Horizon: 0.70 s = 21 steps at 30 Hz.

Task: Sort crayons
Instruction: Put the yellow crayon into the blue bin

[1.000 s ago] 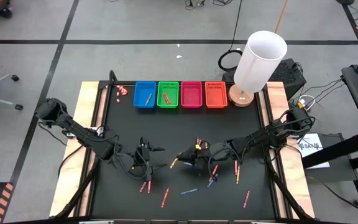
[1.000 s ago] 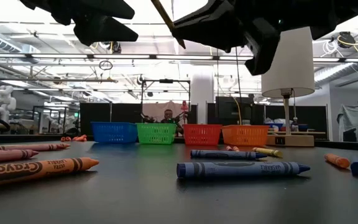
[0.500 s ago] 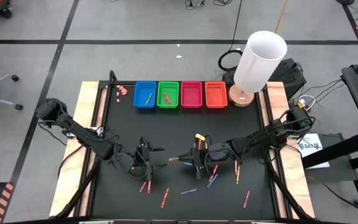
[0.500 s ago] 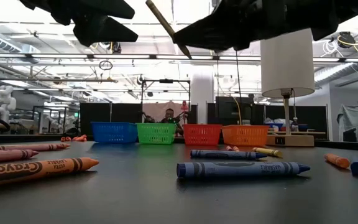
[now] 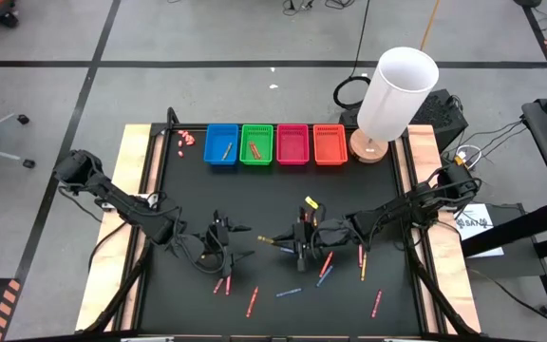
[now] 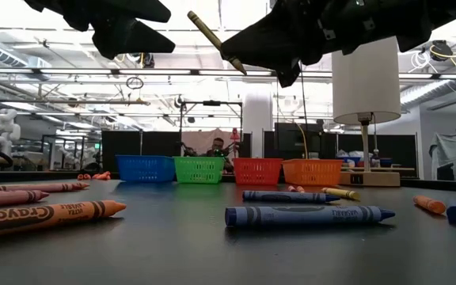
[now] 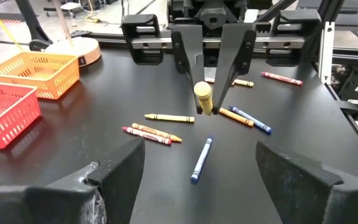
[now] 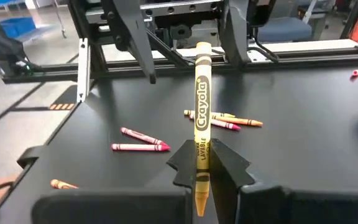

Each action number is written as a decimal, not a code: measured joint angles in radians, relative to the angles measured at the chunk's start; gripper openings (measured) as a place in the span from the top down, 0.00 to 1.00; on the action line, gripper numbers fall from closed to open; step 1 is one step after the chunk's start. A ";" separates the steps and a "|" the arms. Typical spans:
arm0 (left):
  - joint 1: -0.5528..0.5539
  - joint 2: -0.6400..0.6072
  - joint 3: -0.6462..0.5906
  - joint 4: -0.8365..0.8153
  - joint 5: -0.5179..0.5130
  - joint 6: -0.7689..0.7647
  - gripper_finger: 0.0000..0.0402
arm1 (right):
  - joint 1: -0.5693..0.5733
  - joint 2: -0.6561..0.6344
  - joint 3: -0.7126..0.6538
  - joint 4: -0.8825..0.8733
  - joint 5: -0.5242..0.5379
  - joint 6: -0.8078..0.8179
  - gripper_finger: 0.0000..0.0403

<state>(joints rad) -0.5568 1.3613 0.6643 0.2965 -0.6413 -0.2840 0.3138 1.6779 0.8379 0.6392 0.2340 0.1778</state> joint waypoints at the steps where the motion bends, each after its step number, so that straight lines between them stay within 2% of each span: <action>1: 0.000 0.000 0.000 0.001 -0.001 0.000 0.24 | 0.000 0.000 0.000 0.000 0.000 0.013 0.96; 8: 0.000 0.000 0.000 -0.015 -0.014 -0.052 0.24 | 0.000 0.000 0.000 0.000 0.000 0.106 0.96; 13: 0.000 0.000 0.000 -0.028 -0.019 -0.077 0.24 | 0.000 0.000 0.000 0.000 0.000 0.117 0.96; 21: 0.000 0.000 0.000 -0.017 -0.022 -0.100 0.24 | 0.000 0.000 0.000 0.000 0.000 -0.022 0.96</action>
<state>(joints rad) -0.5568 1.3609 0.6640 0.2794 -0.6632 -0.3839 0.3138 1.6779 0.8379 0.6388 0.2344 0.1562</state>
